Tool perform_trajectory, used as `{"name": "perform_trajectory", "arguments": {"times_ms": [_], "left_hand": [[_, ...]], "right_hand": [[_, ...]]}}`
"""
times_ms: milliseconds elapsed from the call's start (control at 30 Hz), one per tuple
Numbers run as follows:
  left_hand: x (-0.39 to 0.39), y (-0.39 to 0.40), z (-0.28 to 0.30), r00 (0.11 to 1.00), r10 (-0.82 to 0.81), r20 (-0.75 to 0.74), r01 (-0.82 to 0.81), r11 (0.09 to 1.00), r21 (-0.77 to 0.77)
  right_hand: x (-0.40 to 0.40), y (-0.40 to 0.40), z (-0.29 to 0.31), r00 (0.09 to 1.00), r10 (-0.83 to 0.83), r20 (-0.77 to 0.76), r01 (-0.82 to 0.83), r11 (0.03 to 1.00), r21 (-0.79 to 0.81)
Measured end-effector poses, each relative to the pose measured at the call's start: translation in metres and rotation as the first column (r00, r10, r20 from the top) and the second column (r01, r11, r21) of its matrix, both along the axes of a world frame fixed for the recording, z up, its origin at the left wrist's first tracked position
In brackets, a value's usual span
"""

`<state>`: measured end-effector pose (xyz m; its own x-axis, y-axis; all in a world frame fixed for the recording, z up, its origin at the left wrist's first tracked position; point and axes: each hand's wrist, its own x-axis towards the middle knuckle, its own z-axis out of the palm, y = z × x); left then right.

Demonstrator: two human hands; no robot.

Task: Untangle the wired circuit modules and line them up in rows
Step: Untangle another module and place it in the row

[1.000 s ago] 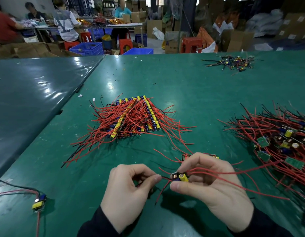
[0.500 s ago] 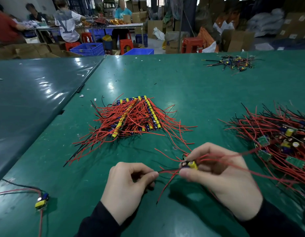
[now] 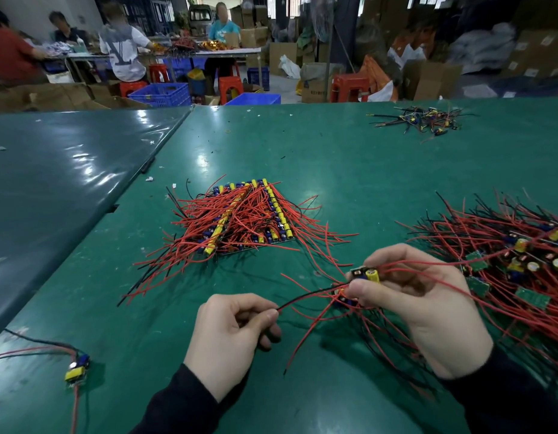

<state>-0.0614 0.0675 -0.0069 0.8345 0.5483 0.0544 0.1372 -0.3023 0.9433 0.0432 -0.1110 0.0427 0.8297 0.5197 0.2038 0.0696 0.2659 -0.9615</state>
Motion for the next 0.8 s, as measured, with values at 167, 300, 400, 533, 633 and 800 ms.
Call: {"name": "perform_trajectory", "arguments": {"times_ms": [167, 300, 400, 533, 633, 800], "left_hand": [[0.0, 0.001, 0.002, 0.995, 0.074, 0.061, -0.079, 0.993, 0.085], [0.0, 0.008, 0.004, 0.985, 0.162, 0.063, -0.158, 0.985, -0.062], [0.001, 0.011, 0.011, 0.965, 0.24, 0.102, -0.198, 0.929, -0.314], [-0.001, 0.014, 0.025, 0.943, 0.259, 0.207, 0.019, 0.58, -0.814], [-0.003, 0.008, 0.027, 0.97, 0.119, 0.211, 0.149, 0.395, -0.907], [-0.002, -0.019, 0.018, 0.961, -0.233, 0.146, 0.26, 0.596, -0.76]], "right_hand": [[0.005, -0.001, 0.0, 0.999, -0.001, -0.045, 0.002, 1.0, 0.02], [0.012, -0.004, 0.002, 0.998, 0.063, -0.004, -0.063, 0.997, -0.037], [0.006, -0.002, -0.002, 0.996, 0.074, 0.041, -0.072, 0.996, -0.061], [-0.003, 0.003, -0.006, 0.994, 0.074, 0.076, -0.069, 0.995, -0.074], [-0.005, 0.005, -0.01, 0.997, 0.06, -0.051, -0.058, 0.998, 0.035], [-0.013, 0.009, -0.02, 0.96, 0.249, -0.13, -0.235, 0.965, 0.112]]}}
